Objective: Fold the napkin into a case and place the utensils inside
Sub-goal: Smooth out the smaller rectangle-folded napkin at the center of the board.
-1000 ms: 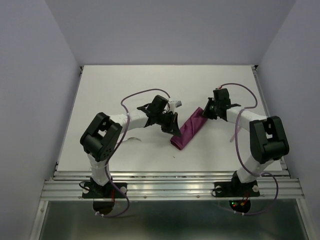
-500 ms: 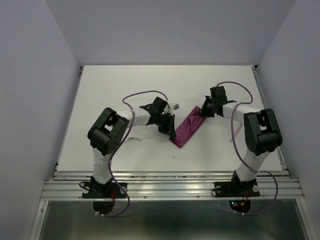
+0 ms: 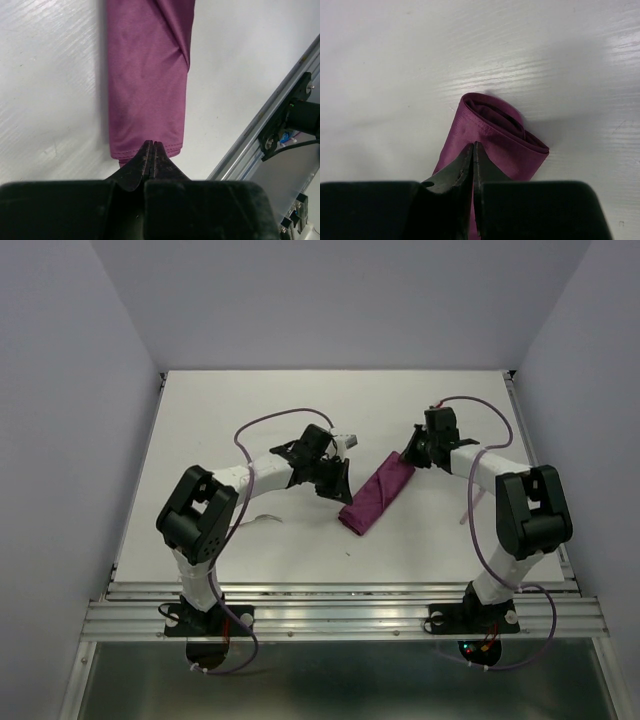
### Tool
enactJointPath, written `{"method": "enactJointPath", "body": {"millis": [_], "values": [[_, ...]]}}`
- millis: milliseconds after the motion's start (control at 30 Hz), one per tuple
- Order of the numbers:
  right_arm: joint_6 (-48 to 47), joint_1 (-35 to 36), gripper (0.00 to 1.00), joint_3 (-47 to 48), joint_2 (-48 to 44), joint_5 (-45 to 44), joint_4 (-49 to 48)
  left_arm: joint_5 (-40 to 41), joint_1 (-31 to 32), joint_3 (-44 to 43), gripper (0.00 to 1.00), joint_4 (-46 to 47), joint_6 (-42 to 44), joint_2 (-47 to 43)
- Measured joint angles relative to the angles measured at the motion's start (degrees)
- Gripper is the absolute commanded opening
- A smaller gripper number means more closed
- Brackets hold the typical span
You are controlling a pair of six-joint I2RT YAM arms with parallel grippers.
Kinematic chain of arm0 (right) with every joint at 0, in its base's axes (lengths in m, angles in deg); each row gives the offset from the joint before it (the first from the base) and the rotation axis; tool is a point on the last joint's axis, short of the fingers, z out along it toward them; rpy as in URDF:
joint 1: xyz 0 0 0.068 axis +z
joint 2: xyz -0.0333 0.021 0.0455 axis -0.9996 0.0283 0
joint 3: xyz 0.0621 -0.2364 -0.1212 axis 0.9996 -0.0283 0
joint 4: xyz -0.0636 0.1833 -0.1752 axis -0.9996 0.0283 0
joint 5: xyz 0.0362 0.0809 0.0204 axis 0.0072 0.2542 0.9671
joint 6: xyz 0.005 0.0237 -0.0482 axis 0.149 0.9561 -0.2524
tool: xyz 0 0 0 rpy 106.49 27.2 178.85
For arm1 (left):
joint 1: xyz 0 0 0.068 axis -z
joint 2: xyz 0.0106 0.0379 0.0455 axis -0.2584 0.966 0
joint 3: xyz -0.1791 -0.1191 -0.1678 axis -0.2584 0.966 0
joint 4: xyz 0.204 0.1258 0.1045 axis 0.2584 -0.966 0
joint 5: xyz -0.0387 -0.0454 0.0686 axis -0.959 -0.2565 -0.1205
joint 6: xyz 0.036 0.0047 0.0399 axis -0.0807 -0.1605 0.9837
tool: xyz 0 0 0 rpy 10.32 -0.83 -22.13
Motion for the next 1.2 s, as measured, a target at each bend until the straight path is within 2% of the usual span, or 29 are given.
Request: {"method": "enactJointPath", "body": {"millis": [233,500,967,1200], "values": [[0.04,0.0,0.07,1.66,4.83,-0.24,-0.48,-0.07,1.36,1.4,0.0,0.68,-1.38,-0.63],[2.34,0.11,0.04,1.9,7.23,-5.07,-1.33,0.17,1.44,2.25,0.0,3.48,-2.56,5.64],[9.88,0.46,0.04,-0.44,5.4,-18.25,-1.79,6.64,-1.18,-8.33,0.0,1.14,-1.05,11.39],[12.17,0.46,0.05,-3.74,2.4,-18.78,-1.25,10.23,-2.93,-12.35,0.0,-0.63,0.26,13.03]]}}
